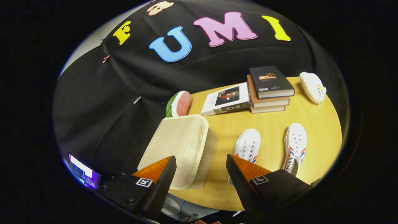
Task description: Open the storage box then place both shoes into the box .Put the left shoe in first, then the right shoe, with the right side of both shoes facing outward in a uniform manner.
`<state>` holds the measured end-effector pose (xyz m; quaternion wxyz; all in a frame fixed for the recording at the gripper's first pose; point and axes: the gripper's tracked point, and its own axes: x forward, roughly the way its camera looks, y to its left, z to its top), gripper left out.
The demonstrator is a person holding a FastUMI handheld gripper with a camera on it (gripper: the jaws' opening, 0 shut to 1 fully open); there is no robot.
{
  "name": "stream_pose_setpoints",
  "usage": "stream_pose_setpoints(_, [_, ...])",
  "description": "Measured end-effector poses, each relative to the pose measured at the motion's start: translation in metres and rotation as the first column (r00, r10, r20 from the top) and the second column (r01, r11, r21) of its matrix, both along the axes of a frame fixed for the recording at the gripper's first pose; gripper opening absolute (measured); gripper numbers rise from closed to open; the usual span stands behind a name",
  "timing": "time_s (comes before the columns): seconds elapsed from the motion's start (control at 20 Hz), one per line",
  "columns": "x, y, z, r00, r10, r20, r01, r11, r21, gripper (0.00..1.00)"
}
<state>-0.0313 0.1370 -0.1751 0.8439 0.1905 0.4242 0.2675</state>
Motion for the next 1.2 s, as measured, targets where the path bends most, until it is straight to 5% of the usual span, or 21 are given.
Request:
stream_pose_setpoints(0.3, [-0.028, 0.028, -0.04, 0.964, 0.181, -0.195, -0.158, 0.98, 0.124, 0.98])
stream_pose_setpoints(0.65, [-0.016, 0.044, -0.067, 0.908, 0.183, -0.377, -0.083, 0.96, 0.267, 0.96])
stream_pose_setpoints(0.85, [-0.019, 0.063, -0.069, 0.853, 0.205, -0.479, -0.035, 0.94, 0.339, 0.86])
stream_pose_setpoints(1.0, [-0.022, 0.075, -0.062, 0.819, 0.226, -0.528, -0.009, 0.924, 0.383, 0.69])
stream_pose_setpoints(1.1, [-0.021, 0.077, -0.061, 0.806, 0.222, -0.548, 0.01, 0.921, 0.389, 0.42])
stream_pose_setpoints(1.2, [-0.021, 0.076, -0.058, 0.808, 0.218, -0.548, 0.015, 0.921, 0.389, 0.32])
